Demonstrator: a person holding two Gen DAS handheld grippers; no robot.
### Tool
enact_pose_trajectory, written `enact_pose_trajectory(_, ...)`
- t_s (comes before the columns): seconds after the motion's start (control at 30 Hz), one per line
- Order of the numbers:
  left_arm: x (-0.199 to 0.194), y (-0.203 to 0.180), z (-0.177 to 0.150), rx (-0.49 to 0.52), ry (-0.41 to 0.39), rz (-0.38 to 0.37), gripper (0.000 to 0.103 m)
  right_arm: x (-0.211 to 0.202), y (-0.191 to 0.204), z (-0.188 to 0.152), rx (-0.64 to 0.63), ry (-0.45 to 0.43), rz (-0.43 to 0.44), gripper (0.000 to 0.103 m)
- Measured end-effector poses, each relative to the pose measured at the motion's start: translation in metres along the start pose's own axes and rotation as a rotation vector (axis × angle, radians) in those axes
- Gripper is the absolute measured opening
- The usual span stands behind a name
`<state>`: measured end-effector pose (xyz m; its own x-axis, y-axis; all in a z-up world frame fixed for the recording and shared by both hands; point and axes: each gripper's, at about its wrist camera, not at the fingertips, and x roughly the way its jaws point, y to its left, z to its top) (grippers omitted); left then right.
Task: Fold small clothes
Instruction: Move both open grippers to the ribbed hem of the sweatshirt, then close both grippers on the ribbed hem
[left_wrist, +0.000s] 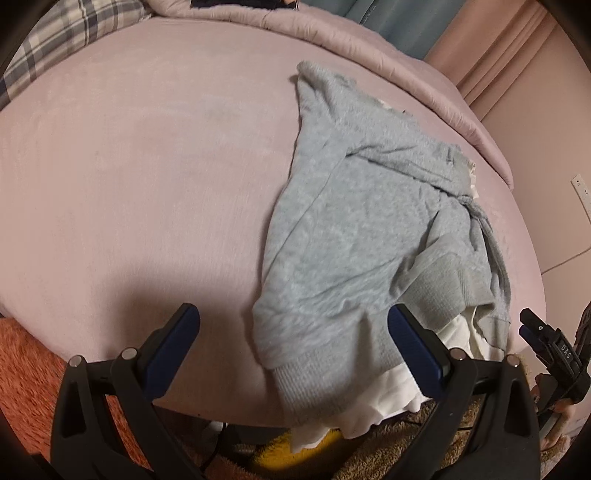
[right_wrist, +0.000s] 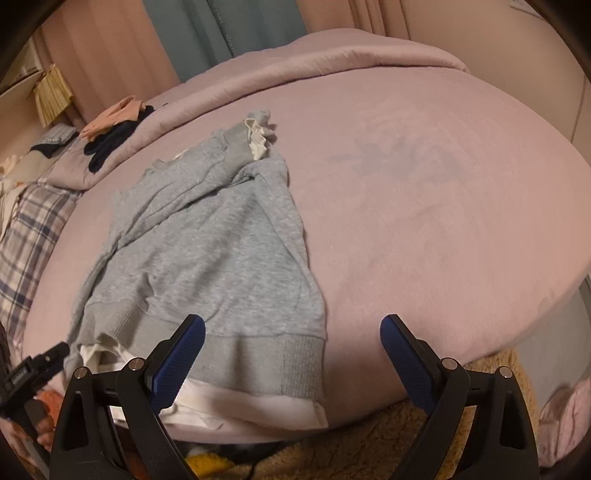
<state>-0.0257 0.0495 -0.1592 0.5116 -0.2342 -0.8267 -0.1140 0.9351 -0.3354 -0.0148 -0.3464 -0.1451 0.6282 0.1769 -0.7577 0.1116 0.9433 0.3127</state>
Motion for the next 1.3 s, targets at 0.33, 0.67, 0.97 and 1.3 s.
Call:
enact_pose_trajectory(0.33, 0.006, 0.003, -0.007, -0.039, 0.076, -0.131, 0.098, 0.007, -0.001, -0.01, 0.015, 0.046, 0.042, 0.095)
enact_pose_trajectory(0.67, 0.01, 0.007, -0.009, -0.109, 0.119, -0.282, 0.096, 0.021, -0.007, -0.019, 0.056, 0.101, 0.109, 0.087)
enact_pose_trajectory(0.97, 0.017, 0.007, -0.014, -0.123, 0.129, -0.31, 0.025, 0.022, -0.009, -0.019, 0.065, 0.082, 0.12, 0.05)
enact_pose_trajectory(1.3, -0.024, 0.002, -0.018, -0.055, 0.053, -0.311, 0.019, 0.003, -0.003, -0.019, 0.017, 0.069, 0.209, 0.024)
